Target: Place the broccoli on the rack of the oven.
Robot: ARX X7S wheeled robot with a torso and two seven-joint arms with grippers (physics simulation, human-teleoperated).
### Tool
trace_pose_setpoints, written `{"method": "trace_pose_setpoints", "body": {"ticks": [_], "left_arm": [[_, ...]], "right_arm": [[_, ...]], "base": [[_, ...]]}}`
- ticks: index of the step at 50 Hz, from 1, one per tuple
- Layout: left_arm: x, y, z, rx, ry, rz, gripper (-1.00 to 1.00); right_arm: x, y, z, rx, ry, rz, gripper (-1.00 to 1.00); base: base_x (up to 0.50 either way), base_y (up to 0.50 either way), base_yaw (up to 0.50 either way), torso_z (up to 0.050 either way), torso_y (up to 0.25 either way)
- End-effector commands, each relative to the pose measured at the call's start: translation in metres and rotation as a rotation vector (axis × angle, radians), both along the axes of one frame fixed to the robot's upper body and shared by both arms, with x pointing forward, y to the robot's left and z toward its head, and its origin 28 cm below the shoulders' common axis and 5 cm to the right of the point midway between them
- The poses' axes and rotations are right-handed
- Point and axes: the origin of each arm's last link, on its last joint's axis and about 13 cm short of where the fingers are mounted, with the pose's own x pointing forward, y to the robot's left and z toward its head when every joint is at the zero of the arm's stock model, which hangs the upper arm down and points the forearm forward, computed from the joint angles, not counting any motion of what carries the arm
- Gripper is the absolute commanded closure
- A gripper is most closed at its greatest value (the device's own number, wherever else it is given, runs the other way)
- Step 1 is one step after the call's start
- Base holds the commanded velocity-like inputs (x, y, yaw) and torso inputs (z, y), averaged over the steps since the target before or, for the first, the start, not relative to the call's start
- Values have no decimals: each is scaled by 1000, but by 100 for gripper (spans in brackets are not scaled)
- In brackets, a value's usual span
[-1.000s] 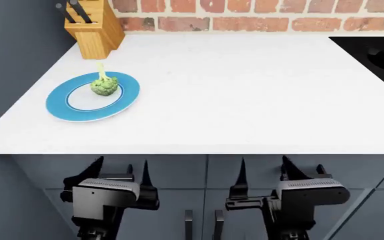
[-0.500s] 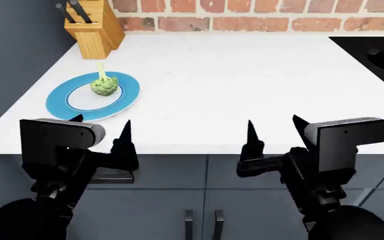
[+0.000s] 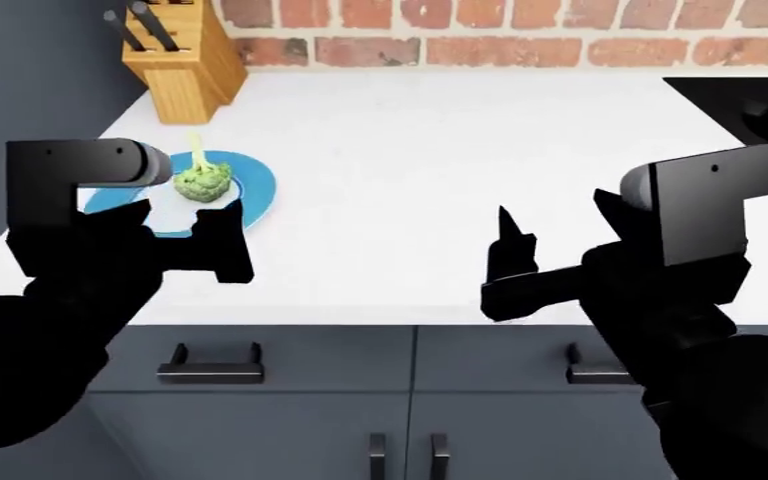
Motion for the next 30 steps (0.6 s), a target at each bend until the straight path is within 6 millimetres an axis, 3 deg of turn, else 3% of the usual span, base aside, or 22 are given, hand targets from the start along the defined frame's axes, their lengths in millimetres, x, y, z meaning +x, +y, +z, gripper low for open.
{"method": "trace_pose_setpoints", "body": {"ticks": [1,14,30], "left_arm": [[4,2,8,7,21,-1,-100],[1,4,6,17,32,26,-100],[13,12,-8,24,96,117,-100]], "right_arm": [[-1,-3,8,-15,-6,-3,-100],[-1,-5,5,-35,-2,-7,-100],[1,-3,3,-19,-18,43,-100]], "base": [[500,0,0,0,0],[490,0,0,0,0],[0,0,0,0,0]]}}
